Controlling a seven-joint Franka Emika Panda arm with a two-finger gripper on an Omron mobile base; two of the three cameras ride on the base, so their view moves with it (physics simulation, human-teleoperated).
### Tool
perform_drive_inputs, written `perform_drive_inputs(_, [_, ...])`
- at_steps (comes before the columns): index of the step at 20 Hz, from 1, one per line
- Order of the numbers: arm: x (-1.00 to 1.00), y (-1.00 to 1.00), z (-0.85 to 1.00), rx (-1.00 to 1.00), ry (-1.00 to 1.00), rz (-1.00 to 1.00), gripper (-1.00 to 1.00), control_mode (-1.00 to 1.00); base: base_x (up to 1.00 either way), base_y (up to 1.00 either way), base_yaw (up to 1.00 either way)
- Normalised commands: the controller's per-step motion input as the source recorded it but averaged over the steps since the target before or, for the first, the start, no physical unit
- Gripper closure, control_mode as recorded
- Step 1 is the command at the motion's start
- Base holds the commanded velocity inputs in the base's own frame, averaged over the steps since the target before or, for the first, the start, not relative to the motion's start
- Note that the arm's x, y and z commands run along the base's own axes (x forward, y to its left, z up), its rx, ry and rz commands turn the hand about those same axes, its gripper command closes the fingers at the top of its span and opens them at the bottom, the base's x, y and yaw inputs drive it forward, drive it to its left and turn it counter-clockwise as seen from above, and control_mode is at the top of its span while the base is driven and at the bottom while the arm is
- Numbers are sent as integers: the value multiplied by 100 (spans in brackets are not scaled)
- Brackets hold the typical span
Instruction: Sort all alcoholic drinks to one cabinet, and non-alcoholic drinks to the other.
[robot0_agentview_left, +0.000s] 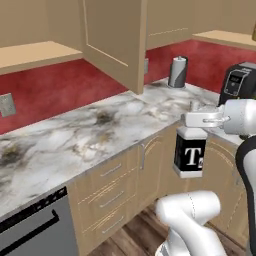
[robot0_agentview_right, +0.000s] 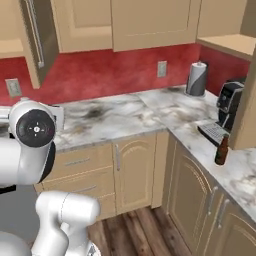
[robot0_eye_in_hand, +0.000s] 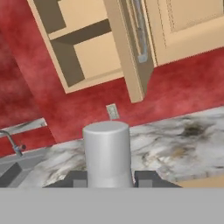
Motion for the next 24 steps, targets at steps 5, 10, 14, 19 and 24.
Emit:
perform_drive_inputs(5, [0,0,0,0,0,0,100,100,-8,53,36])
perform_drive_inputs(10, [0,0,0,0,0,0,100,100,10,59,12])
perform_drive_inputs(14, [0,0,0,0,0,0,100,100,32,55,9])
perform_drive_inputs(19, [0,0,0,0,0,0,100,100,67,57,15])
perform_drive_inputs(24, [0,0,0,0,0,0,100,100,84,39,25])
